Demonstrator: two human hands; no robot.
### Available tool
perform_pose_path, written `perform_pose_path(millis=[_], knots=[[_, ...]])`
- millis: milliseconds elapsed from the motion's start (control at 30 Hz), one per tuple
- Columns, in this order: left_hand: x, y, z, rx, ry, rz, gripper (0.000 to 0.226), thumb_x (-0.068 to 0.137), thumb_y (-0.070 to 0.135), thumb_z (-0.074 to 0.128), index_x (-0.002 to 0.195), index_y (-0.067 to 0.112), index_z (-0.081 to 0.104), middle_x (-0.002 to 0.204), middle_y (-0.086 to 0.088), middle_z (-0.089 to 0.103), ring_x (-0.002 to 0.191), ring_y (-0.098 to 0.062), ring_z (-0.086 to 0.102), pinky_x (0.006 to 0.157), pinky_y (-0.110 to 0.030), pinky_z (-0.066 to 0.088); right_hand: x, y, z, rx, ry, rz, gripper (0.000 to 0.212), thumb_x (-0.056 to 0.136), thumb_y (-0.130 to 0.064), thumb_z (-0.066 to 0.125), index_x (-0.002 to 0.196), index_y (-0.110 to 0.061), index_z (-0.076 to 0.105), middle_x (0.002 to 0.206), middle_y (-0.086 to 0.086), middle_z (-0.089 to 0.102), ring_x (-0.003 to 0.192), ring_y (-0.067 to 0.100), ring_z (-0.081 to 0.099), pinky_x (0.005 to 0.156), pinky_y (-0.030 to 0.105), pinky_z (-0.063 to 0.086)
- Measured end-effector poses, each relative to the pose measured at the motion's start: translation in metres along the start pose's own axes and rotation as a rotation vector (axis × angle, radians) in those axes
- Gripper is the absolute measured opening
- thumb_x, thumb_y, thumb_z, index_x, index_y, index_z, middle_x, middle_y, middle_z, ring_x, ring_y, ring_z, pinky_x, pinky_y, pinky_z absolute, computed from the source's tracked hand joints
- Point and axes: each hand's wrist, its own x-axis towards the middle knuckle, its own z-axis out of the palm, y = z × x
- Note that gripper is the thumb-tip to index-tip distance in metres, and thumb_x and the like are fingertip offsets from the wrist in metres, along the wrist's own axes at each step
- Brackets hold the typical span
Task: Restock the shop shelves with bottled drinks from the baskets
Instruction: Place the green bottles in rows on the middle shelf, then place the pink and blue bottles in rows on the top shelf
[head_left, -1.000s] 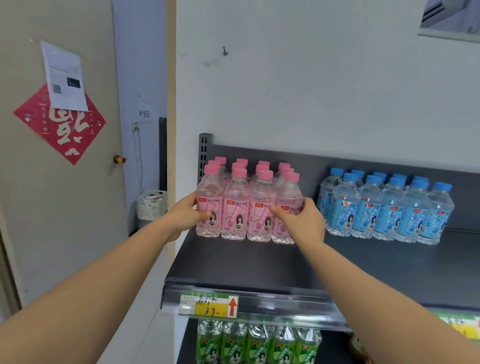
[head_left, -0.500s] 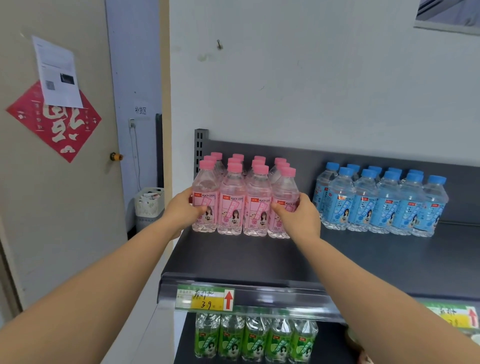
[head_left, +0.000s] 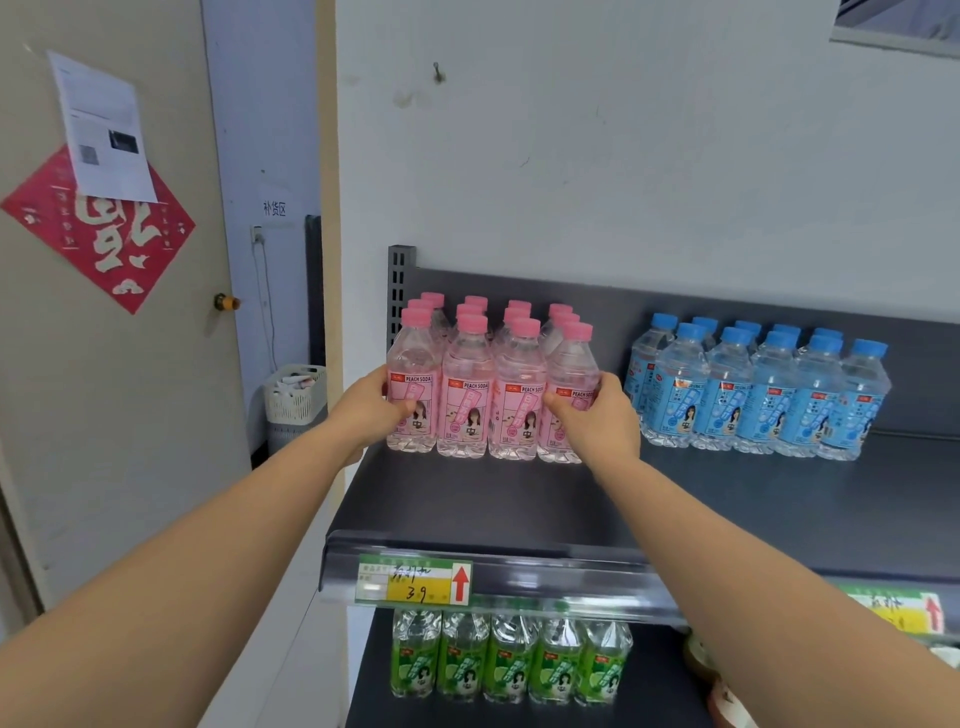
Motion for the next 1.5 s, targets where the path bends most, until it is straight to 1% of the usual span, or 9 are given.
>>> perform_pose_path(millis=[100,200,367,433,633,833,1100,1300,1500], knots=[[-0.006,0.004,0.003,0.069,0.03,-0.009,0.03,0.091,0.016,0.061,0.119,0.02,0.053,0.1,0.01,0.061,0.083,-0.007,0.054,0.074,-0.026,0.041,-0.003,0.0,-0.005,-0.025,-0.044,0.015,0.059,0.076,-0.044,0.075,0.119,-0.015,0.047,0.114,0.002,0.061,0.094,0.019,0.059,0.076,0.036,0.049],[-0.018,0.011,0.005,0.179,0.062,-0.067,0.032,0.092,0.023,0.061,0.119,0.012,0.048,0.123,-0.009,0.058,0.1,-0.024,0.054,0.078,-0.032,0.039,-0.012,0.003,-0.014,-0.106,-0.105,0.022,0.064,0.078,-0.039,0.074,0.126,-0.01,0.043,0.122,0.01,0.056,0.105,0.028,0.058,0.086,0.044,0.051],[-0.054,0.027,0.008,0.367,0.133,-0.144,0.039,0.09,0.023,0.064,0.119,0.003,0.045,0.116,-0.015,0.057,0.086,-0.022,0.046,0.064,-0.029,0.038,-0.036,0.014,-0.042,-0.209,-0.206,-0.044,0.067,0.081,-0.04,0.071,0.135,-0.011,0.042,0.131,0.013,0.051,0.116,0.03,0.053,0.082,0.036,0.043],[-0.072,0.038,0.012,0.398,0.156,-0.13,0.038,0.089,0.022,0.065,0.117,0.003,0.047,0.114,-0.014,0.058,0.085,-0.023,0.048,0.06,-0.027,0.038,-0.047,0.019,-0.061,-0.259,-0.243,-0.099,0.069,0.082,-0.043,0.069,0.138,-0.012,0.042,0.134,0.011,0.051,0.119,0.028,0.052,0.087,0.037,0.045],[-0.139,0.073,0.045,0.431,0.17,0.055,0.042,0.091,0.015,0.058,0.132,0.008,0.052,0.134,-0.011,0.055,0.12,-0.03,0.052,0.098,-0.037,0.041,-0.089,0.041,-0.129,-0.321,-0.306,-0.288,0.052,0.088,-0.039,0.064,0.134,-0.019,0.05,0.134,0.004,0.053,0.12,0.022,0.051,0.098,0.04,0.045],[-0.22,0.101,0.092,0.523,0.042,0.183,0.039,0.089,0.022,0.063,0.127,0.013,0.058,0.126,-0.006,0.061,0.113,-0.025,0.056,0.093,-0.035,0.044,-0.138,0.081,-0.194,-0.433,-0.337,-0.401,0.044,0.089,-0.038,0.062,0.129,-0.019,0.055,0.123,0.003,0.059,0.114,0.023,0.054,0.093,0.038,0.046],[-0.293,0.1,0.164,0.595,-0.198,0.3,0.04,0.088,0.02,0.063,0.128,0.013,0.058,0.128,-0.006,0.06,0.115,-0.026,0.056,0.095,-0.036,0.046,-0.194,0.15,-0.263,-0.627,-0.433,-0.213,0.035,0.084,-0.036,0.063,0.114,-0.018,0.06,0.109,0.004,0.062,0.103,0.027,0.058,0.072,0.031,0.044],[-0.328,0.093,0.221,0.604,-0.381,0.38,0.043,0.088,0.023,0.064,0.13,0.016,0.057,0.13,-0.005,0.058,0.118,-0.025,0.054,0.097,-0.036,0.045,-0.243,0.198,-0.315,-0.745,-0.461,-0.027,0.045,0.086,-0.036,0.064,0.128,-0.02,0.054,0.126,0.004,0.057,0.116,0.025,0.051,0.09,0.037,0.048],[-0.369,0.099,0.281,0.587,-0.574,0.459,0.025,0.087,0.022,0.063,0.11,0.014,0.065,0.111,-0.006,0.063,0.104,-0.027,0.059,0.086,-0.04,0.05,-0.287,0.242,-0.369,-0.821,-0.459,0.156,0.044,0.088,-0.036,0.062,0.129,-0.021,0.053,0.128,0.005,0.055,0.113,0.026,0.054,0.088,0.039,0.05]])
